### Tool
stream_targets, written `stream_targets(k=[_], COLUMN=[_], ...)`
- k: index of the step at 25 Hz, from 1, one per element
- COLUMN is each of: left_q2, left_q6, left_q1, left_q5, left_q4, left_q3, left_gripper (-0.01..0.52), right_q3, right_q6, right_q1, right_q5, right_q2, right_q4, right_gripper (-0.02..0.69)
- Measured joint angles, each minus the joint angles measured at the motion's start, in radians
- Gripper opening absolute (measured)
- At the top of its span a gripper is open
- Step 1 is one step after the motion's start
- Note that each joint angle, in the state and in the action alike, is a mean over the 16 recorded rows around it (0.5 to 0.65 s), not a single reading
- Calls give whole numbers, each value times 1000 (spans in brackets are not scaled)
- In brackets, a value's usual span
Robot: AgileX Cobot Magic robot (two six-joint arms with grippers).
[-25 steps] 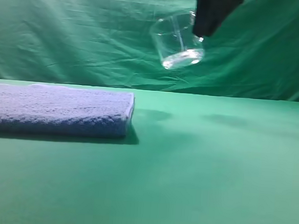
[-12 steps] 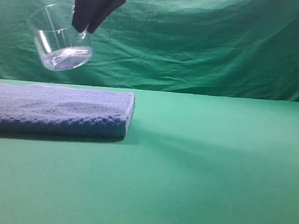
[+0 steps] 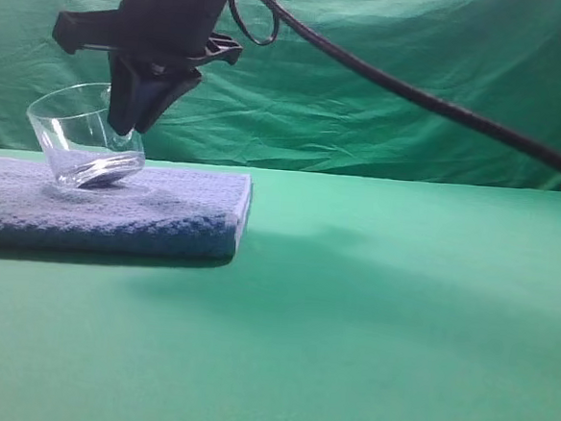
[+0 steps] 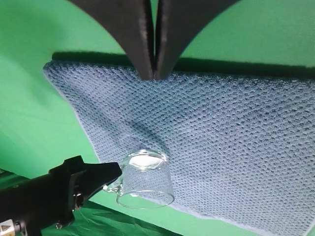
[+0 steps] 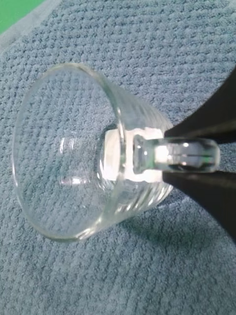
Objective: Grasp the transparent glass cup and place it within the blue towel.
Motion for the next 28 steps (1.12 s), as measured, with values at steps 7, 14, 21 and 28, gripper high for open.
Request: stream_targets(k=[7,14,21,28], left_q2=[0,0,0,0], left_q6=[0,0,0,0], left_q1=[0,0,0,0], left_q5=[0,0,0,0], left_q4=[0,0,0,0], left_q3=[0,0,0,0], left_gripper=[0,0,0,0], right_q3=[-64,-166,-229,-237], right_q6=[27,66,97,127], right_q1=[-1,-1,-1,-1], right_q5=[108,301,468,540], right_q2=[-8,-73,-155,-214], right_q4=[-36,-83,-108,-114], right_gripper=[466,427,192,58])
